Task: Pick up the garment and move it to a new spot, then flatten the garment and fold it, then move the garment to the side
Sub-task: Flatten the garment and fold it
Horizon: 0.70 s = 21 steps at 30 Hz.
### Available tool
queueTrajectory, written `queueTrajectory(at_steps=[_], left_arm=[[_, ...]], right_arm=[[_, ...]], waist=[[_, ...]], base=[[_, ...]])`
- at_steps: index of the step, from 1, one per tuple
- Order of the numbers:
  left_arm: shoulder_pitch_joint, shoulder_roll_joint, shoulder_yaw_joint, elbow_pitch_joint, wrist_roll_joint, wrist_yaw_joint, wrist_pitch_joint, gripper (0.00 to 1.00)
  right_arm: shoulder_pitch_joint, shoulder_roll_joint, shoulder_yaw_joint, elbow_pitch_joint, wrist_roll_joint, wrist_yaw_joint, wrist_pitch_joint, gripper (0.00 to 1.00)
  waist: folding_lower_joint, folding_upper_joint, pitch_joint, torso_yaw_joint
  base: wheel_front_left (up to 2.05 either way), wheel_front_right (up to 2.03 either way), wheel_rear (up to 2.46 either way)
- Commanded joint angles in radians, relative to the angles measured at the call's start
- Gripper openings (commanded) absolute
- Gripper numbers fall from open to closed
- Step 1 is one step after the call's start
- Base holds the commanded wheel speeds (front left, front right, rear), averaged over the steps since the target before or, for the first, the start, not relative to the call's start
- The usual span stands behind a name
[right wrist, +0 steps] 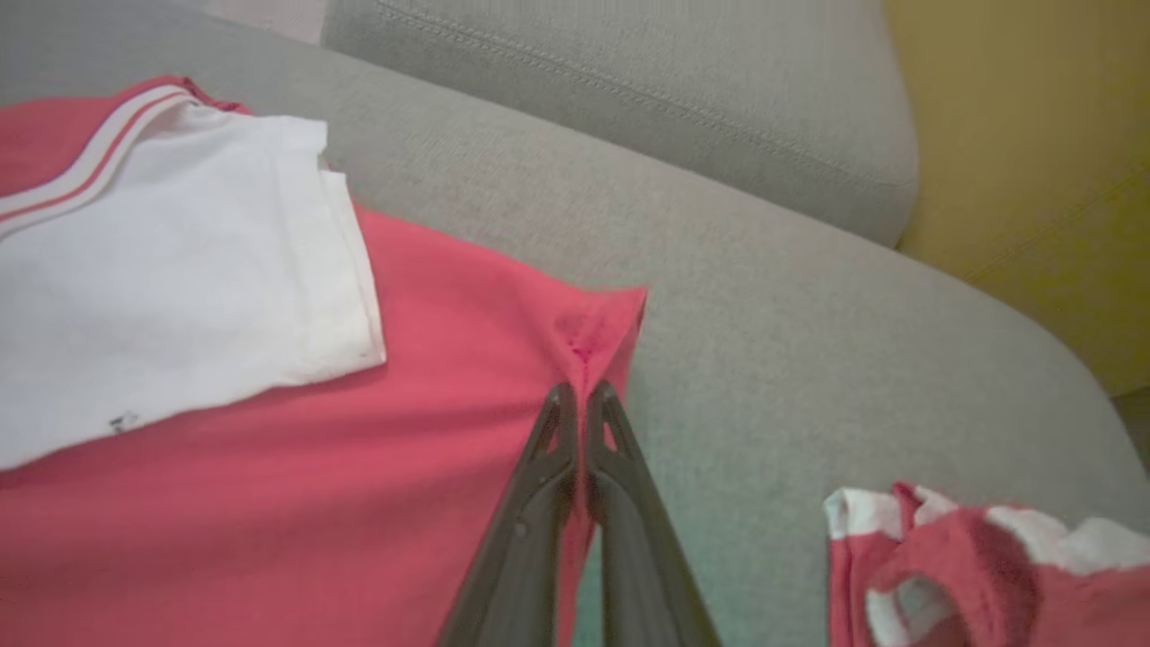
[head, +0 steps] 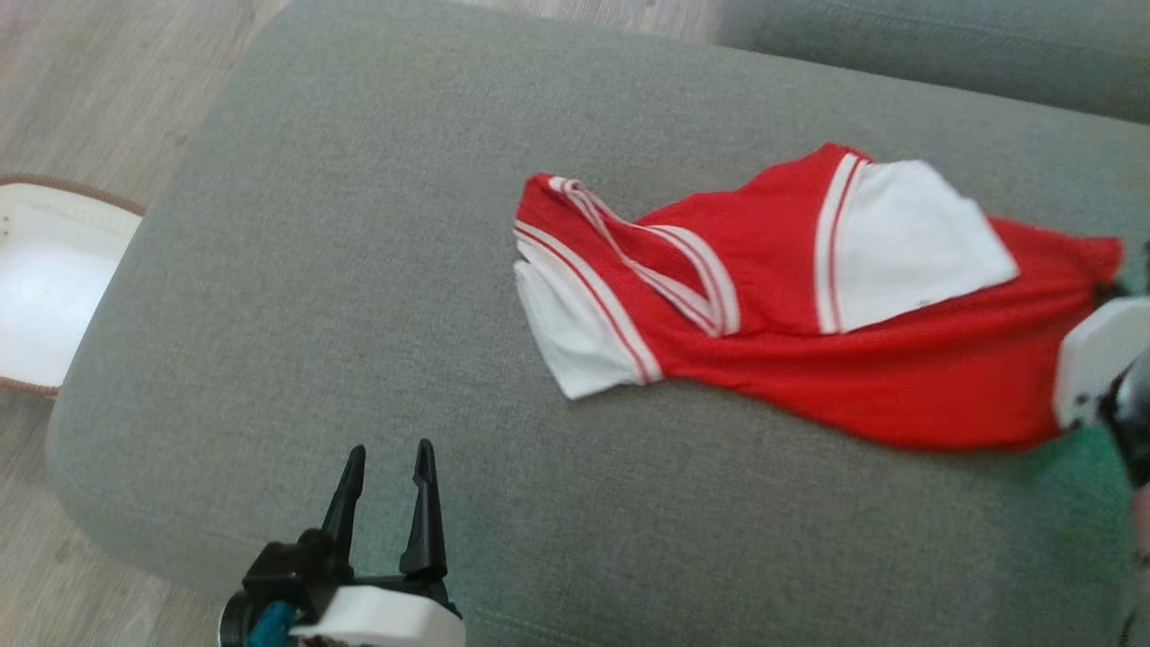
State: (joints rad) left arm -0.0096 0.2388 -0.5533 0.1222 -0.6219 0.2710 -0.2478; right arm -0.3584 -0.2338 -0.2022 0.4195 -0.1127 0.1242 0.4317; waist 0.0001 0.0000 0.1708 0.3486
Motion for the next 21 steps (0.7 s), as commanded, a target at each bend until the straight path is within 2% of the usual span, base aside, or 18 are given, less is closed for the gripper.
queueTrajectory(at_steps=[1,5,10,11,12,13,21], left_arm=[[-0.044,0.001,0.025,-0.025,0.01,-0.007,-0.01,1.0],[-0.058,-0.003,0.024,-0.022,0.015,-0.011,-0.011,1.0],[-0.074,-0.005,0.018,-0.022,0.025,-0.014,-0.011,1.0],[-0.077,-0.005,0.016,-0.02,0.027,-0.016,-0.011,1.0],[-0.081,-0.006,0.016,-0.019,0.028,-0.016,-0.011,1.0],[-0.083,-0.006,0.016,-0.017,0.028,-0.016,-0.011,1.0],[-0.079,0.005,0.026,-0.005,0.025,-0.011,-0.011,1.0]], right_arm=[[-0.059,-0.043,0.02,-0.022,0.002,0.007,0.004,0.0],[-0.138,-0.097,0.018,0.036,0.009,0.007,-0.009,0.0],[-0.22,-0.101,0.012,0.096,-0.026,0.007,-0.107,0.0],[-0.232,-0.098,0.011,0.113,-0.034,0.007,-0.131,0.11],[-0.245,-0.091,0.007,0.13,-0.035,0.007,-0.157,0.4],[-0.255,-0.082,0.005,0.144,-0.038,0.007,-0.184,1.0],[-0.22,0.016,-0.008,0.144,-0.032,0.007,-0.364,1.0]], waist=[[-0.0001,0.0,0.014,0.006],[-0.0001,0.0,0.038,0.007],[-0.0001,0.0,0.059,-0.013],[-0.0001,0.0,0.061,-0.018],[-0.0001,0.0,0.062,-0.026],[-0.0001,0.0,0.061,-0.034],[-0.0001,0.0,0.001,-0.111]], base=[[0.0,0.0,0.0],[0.0,0.0,0.0],[0.0,0.0,0.0],[0.0,0.0,0.0],[0.0,0.0,0.0],[0.0,0.0,0.0],[0.0,0.0,0.0]])
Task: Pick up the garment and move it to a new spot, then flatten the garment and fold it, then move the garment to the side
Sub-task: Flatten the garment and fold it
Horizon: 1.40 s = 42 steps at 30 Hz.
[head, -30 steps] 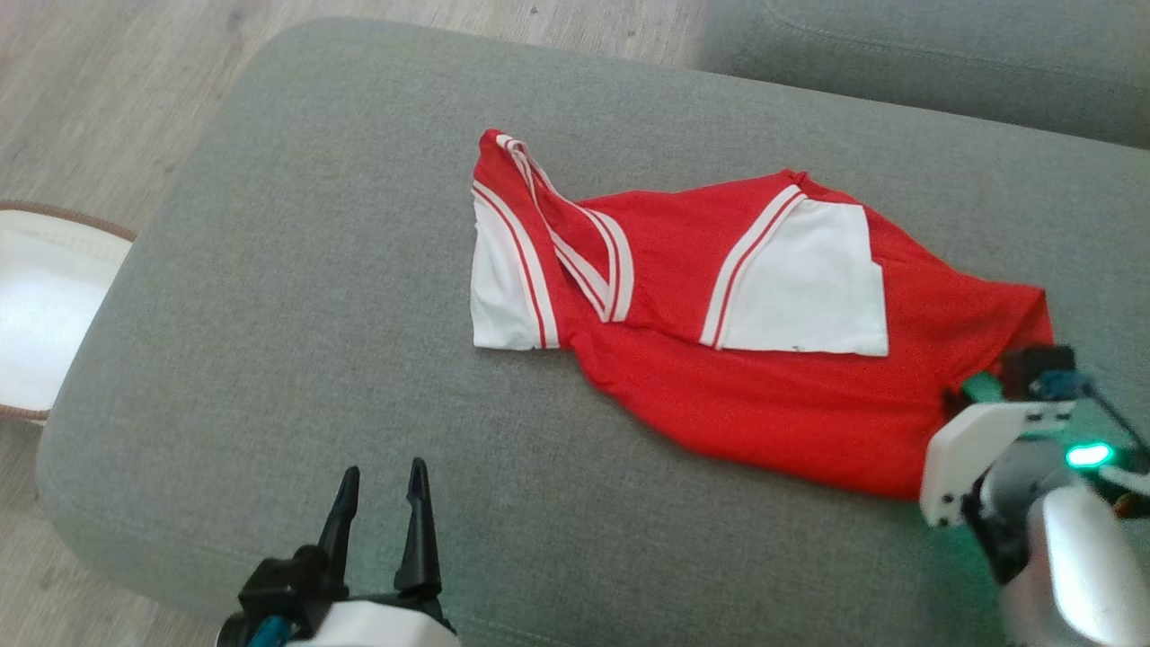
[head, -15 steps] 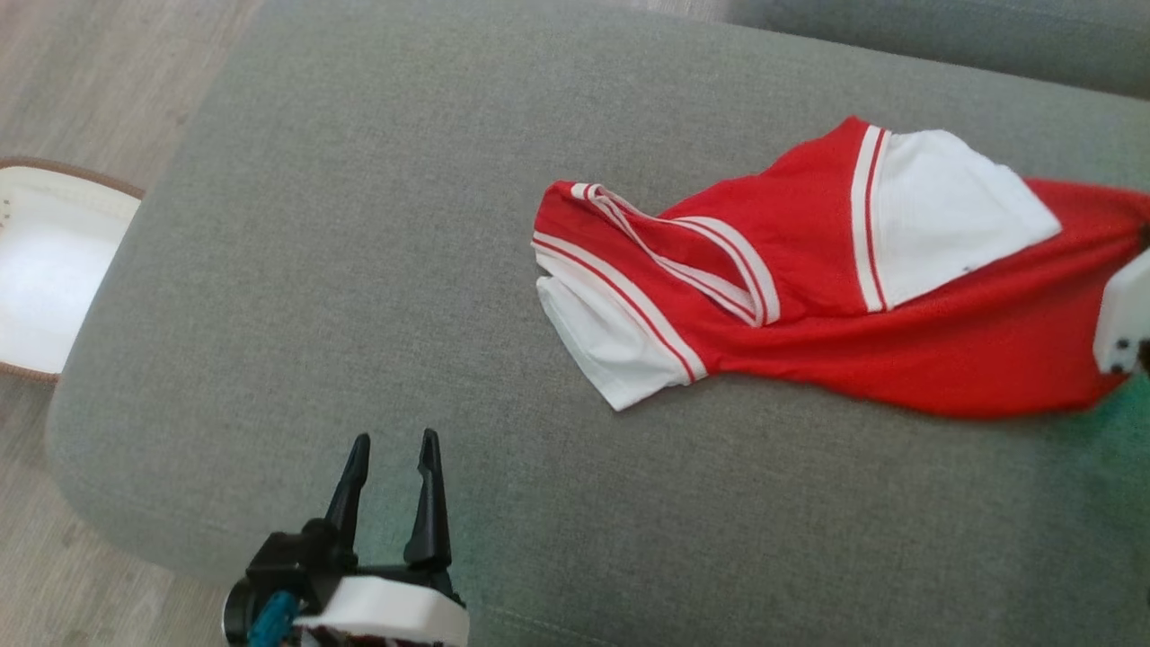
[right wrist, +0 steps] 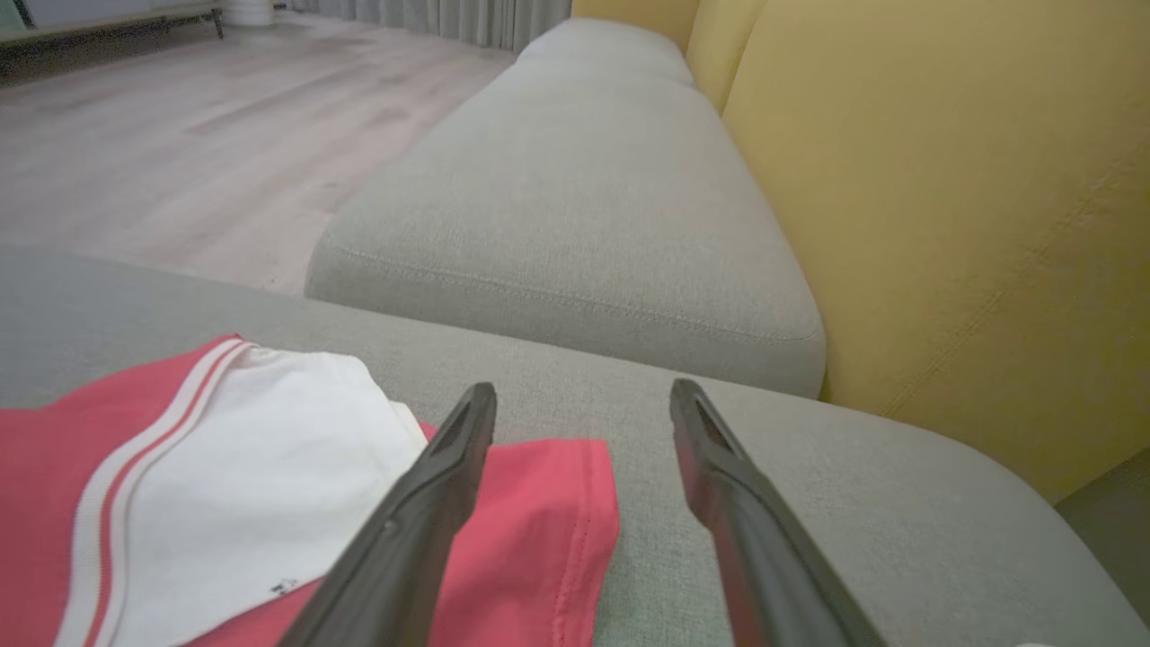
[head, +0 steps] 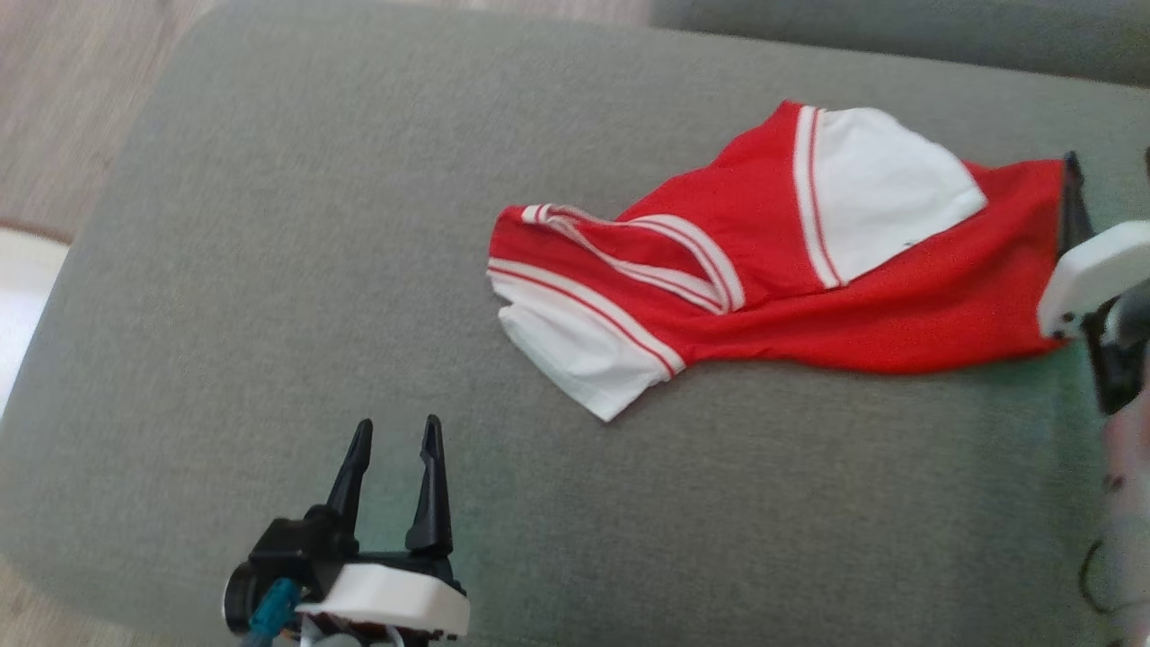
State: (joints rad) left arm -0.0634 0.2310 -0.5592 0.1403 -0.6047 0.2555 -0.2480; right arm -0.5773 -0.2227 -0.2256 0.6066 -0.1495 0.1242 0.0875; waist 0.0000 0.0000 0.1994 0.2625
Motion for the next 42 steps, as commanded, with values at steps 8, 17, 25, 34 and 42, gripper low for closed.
queueTrajectory(at_steps=[8,17,25,34,42], left_arm=[[0.013,0.038,0.047,-0.03,-0.007,0.022,-0.002,1.0],[0.032,0.059,0.057,-0.043,-0.015,0.034,0.01,1.0],[-0.121,0.092,0.046,0.014,0.01,0.001,0.081,1.0],[-0.419,0.159,0.011,0.221,0.056,-0.097,0.235,1.0],[-0.544,0.173,-0.007,0.364,0.052,-0.152,0.327,1.0]], right_arm=[[0.26,0.15,0.013,-0.25,0.044,0.007,-0.134,1.0],[0.49,0.172,0.074,-0.439,0.165,0.007,-0.131,1.0],[0.53,0.172,0.15,-0.549,0.213,0.007,-0.099,1.0],[0.47,0.172,0.217,-0.651,0.19,0.007,-0.067,1.0],[0.449,0.172,0.226,-0.681,0.19,0.007,-0.059,1.0]], waist=[[0.0,0.0,-0.13,-0.1],[0.0,0.0,-0.156,-0.14],[0.0,0.0,-0.085,-0.173],[0.0,0.0,0.054,-0.246],[0.0,0.0,0.134,-0.289]], base=[[0.0,0.0,0.0],[0.0,0.0,0.0],[0.0,0.0,0.0],[0.0,0.0,0.0],[0.0,0.0,0.0]])
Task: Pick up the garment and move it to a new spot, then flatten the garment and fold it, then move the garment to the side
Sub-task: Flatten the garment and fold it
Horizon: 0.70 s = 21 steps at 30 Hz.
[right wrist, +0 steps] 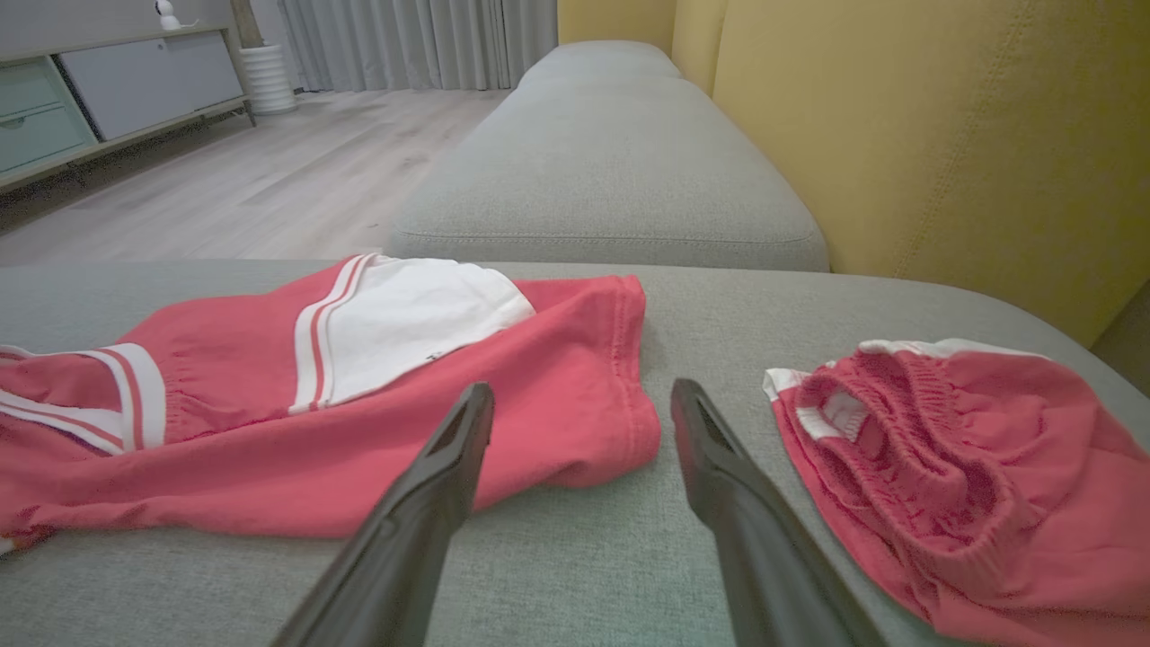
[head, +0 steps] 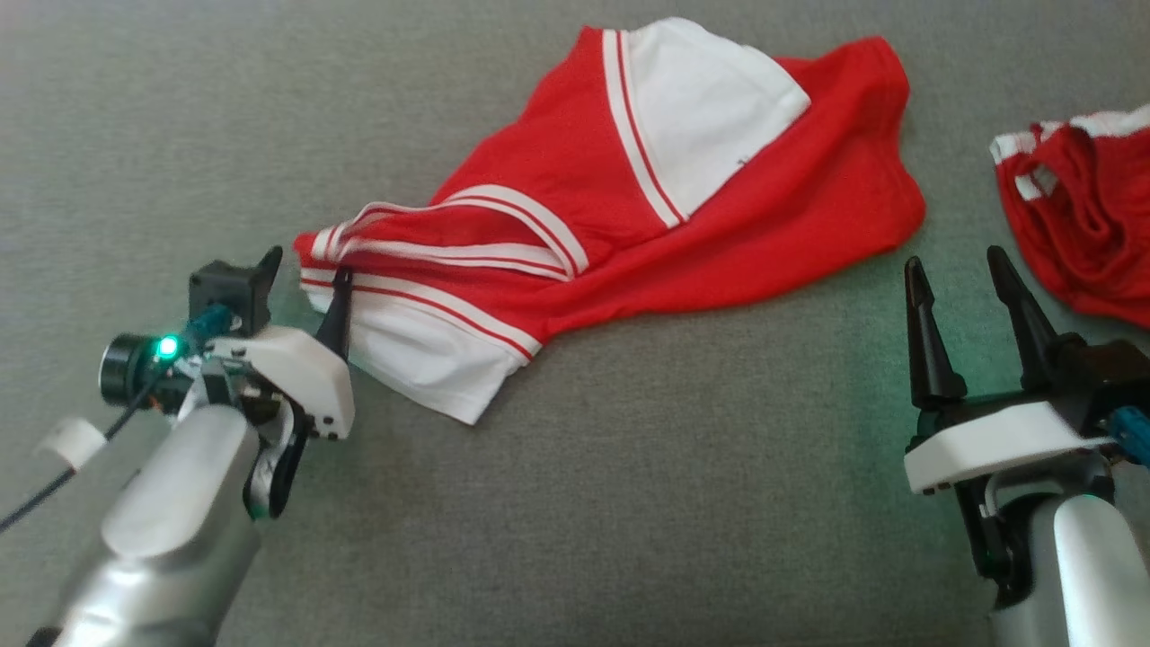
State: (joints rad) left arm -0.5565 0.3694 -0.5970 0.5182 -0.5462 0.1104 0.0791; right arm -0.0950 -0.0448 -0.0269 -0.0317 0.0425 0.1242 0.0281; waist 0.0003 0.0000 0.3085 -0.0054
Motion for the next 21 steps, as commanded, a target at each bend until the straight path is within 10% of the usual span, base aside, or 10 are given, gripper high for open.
queueTrajectory(at_steps=[1,5,7,8,21], left_arm=[[-0.059,0.03,0.03,-0.004,-0.012,-0.017,0.001,1.0],[-0.082,0.019,0.02,0.03,-0.019,-0.044,0.005,0.98],[-0.09,0.012,0.015,0.039,-0.02,-0.052,-0.003,0.18],[-0.092,0.008,0.013,0.04,-0.02,-0.056,-0.01,0.0],[0.027,-0.002,0.017,-0.157,0.034,0.017,-0.265,0.0]], right_arm=[[-0.036,-0.006,0.026,-0.044,-0.001,0.007,-0.001,1.0],[-0.041,-0.006,0.02,-0.044,-0.002,0.007,-0.003,1.0],[-0.043,-0.006,0.016,-0.043,-0.001,0.007,-0.007,1.0],[-0.044,-0.006,0.014,-0.042,0.0,0.007,-0.01,1.0],[-0.011,-0.005,-0.016,-0.019,0.01,0.007,-0.027,1.0]], waist=[[-0.0003,0.0,0.03,-0.024],[-0.0003,0.0,0.039,-0.028],[-0.0003,0.0,0.038,-0.029],[-0.0003,0.0,0.036,-0.028],[-0.0003,0.0,-0.038,0.041]], base=[[0.0,0.0,0.0],[0.0,0.0,0.0],[0.0,0.0,0.0],[0.0,0.0,0.0],[0.0,0.0,0.0]])
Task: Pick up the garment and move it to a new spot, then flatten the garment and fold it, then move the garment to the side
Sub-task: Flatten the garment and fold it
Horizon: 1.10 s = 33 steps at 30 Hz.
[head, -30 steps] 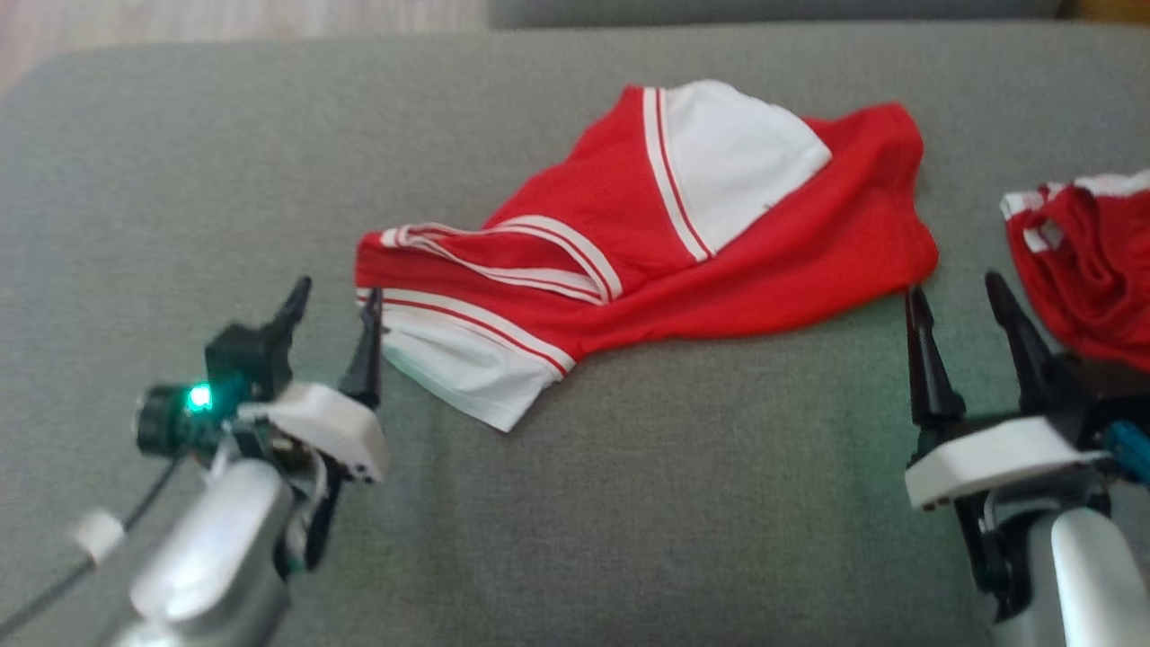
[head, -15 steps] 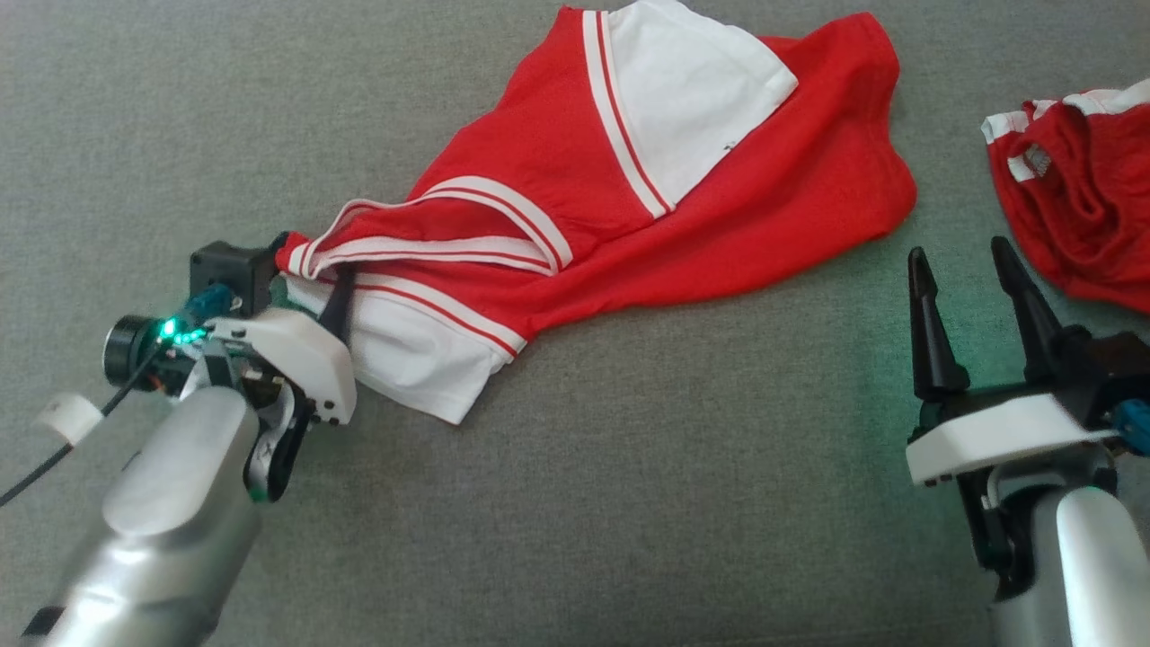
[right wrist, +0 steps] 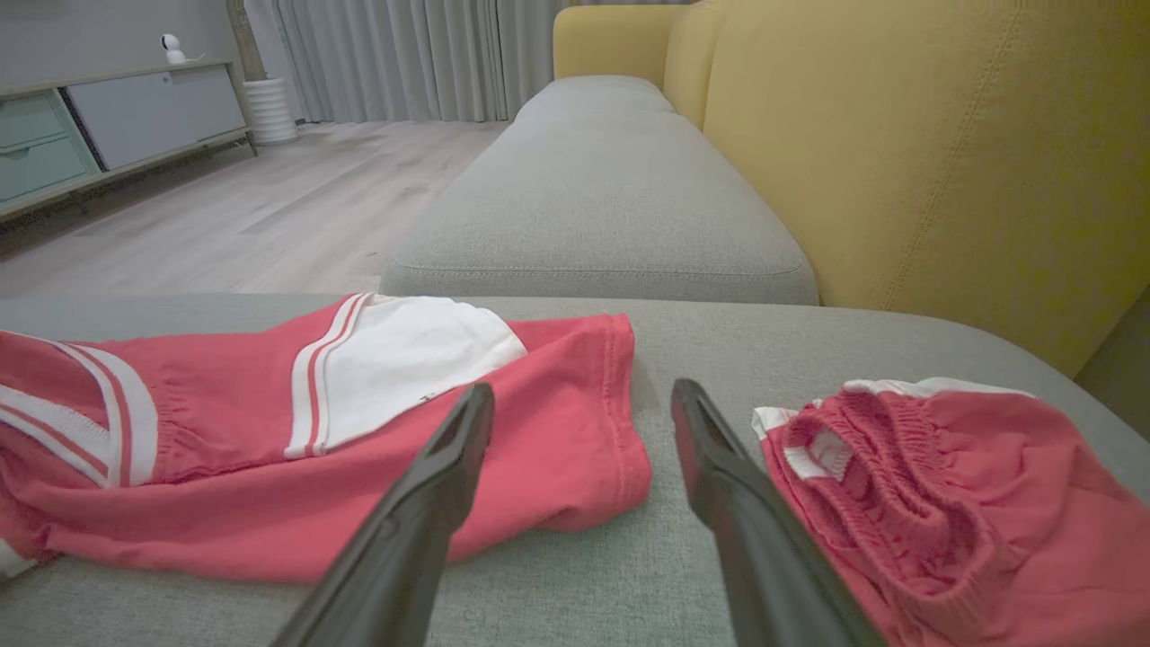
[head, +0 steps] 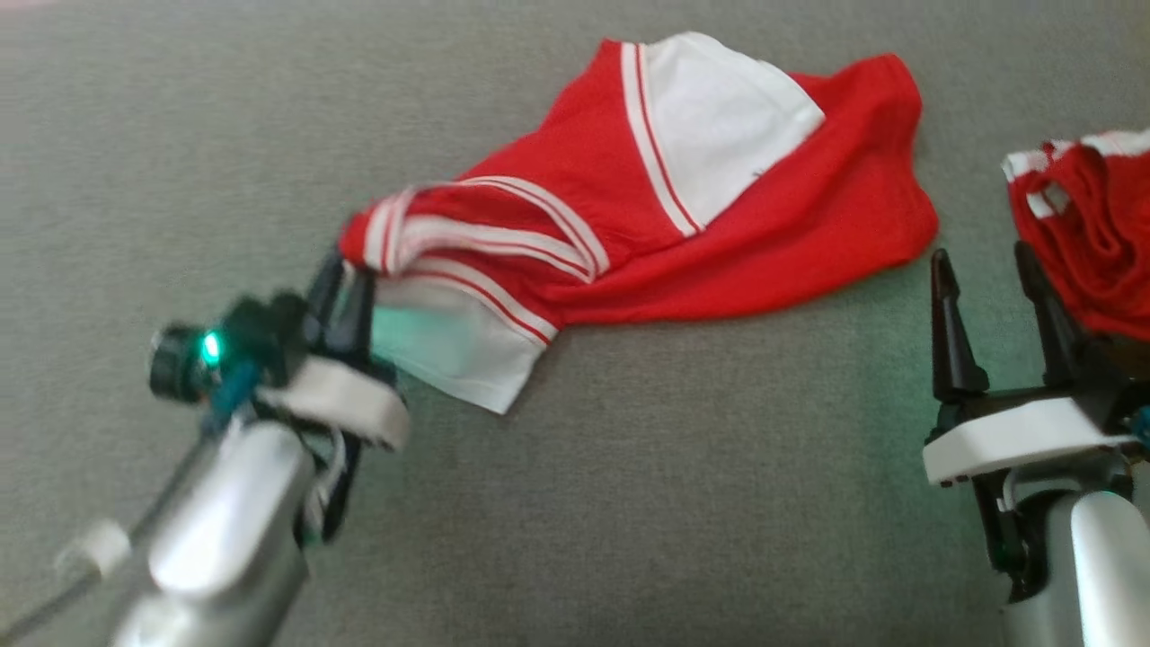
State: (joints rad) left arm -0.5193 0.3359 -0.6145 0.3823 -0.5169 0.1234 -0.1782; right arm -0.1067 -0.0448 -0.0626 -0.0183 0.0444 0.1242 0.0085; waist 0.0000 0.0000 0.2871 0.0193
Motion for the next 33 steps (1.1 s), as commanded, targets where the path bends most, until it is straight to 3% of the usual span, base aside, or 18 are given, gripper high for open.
queueTrajectory(at_steps=[1,9,15,21,33], left_arm=[[0.016,0.035,0.035,-0.06,0.008,0.019,-0.017,0.0],[0.23,0.088,0.013,-0.423,0.041,0.148,0.018,0.0],[0.276,0.099,-0.014,-0.55,0.037,0.185,0.105,0.0],[0.224,0.087,0.046,-0.398,-0.028,0.17,0.102,0.0],[0.056,0.061,0.152,0.009,-0.118,0.091,0.018,0.0]], right_arm=[[0.006,-0.005,0.016,-0.031,0.009,0.007,-0.008,1.0],[0.04,-0.005,-0.01,-0.018,0.019,0.007,-0.007,1.0],[0.034,-0.005,-0.009,-0.016,0.024,0.007,-0.009,1.0],[0.011,-0.005,-0.009,-0.021,0.021,0.007,-0.005,1.0],[-0.019,-0.005,-0.03,-0.018,0.004,0.007,-0.007,1.0]], waist=[[0.0,0.0,-0.025,0.026],[0.0,0.0,-0.084,0.08],[0.0,0.0,-0.08,0.068],[0.0,0.0,-0.029,0.019],[0.0,0.0,0.037,-0.048]], base=[[0.0,0.0,0.0],[0.0,0.0,0.0],[0.0,0.0,0.0],[0.0,0.0,0.0],[0.0,0.0,0.0]])
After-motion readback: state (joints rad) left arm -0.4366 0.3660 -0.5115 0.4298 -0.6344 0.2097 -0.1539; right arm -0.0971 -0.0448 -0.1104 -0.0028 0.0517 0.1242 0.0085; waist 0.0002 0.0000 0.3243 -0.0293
